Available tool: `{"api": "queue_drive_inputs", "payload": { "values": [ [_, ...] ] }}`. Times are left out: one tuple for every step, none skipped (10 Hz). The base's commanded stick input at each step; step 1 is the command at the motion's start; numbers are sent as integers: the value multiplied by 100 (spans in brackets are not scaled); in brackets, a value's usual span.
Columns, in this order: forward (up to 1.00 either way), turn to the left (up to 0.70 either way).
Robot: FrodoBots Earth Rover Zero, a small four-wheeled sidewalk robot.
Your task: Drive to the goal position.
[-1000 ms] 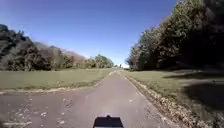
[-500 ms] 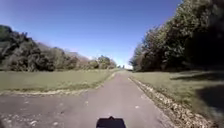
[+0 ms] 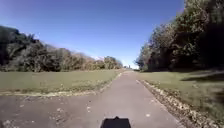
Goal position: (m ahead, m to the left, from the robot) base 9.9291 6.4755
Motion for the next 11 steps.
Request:
{"api": "queue_drive_inputs", "payload": {
  "values": [
    [50,27],
    [50,27],
    [50,27],
    [50,27],
    [50,27],
    [50,27],
    [50,27],
    [50,27],
    [50,27],
    [50,27],
    [50,27]
  ]
}}
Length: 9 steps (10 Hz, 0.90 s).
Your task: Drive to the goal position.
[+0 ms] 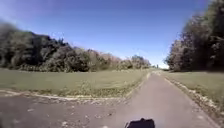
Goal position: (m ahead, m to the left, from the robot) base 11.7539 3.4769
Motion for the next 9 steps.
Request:
{"api": "queue_drive_inputs", "payload": {
  "values": [
    [50,27],
    [50,27],
    [50,27],
    [50,27],
    [50,27],
    [50,27],
    [50,27],
    [50,27],
    [50,27]
  ]
}}
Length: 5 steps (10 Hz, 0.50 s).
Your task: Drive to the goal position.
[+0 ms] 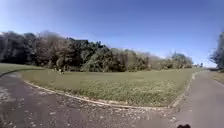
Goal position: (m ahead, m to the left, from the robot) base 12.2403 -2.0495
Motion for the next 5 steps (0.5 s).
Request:
{"api": "queue_drive_inputs", "payload": {
  "values": [
    [50,27],
    [50,27],
    [50,27],
    [50,27],
    [50,27]
  ]
}}
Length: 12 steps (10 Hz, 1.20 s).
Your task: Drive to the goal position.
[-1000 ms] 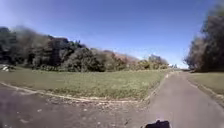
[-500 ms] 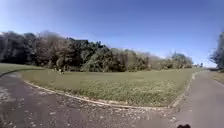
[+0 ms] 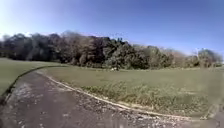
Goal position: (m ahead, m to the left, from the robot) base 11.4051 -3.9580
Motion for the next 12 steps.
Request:
{"api": "queue_drive_inputs", "payload": {
  "values": [
    [50,27],
    [50,27],
    [50,27],
    [50,27],
    [50,27],
    [50,0],
    [50,0],
    [50,0],
    [50,0],
    [50,0],
    [50,0],
    [50,0]
  ]
}}
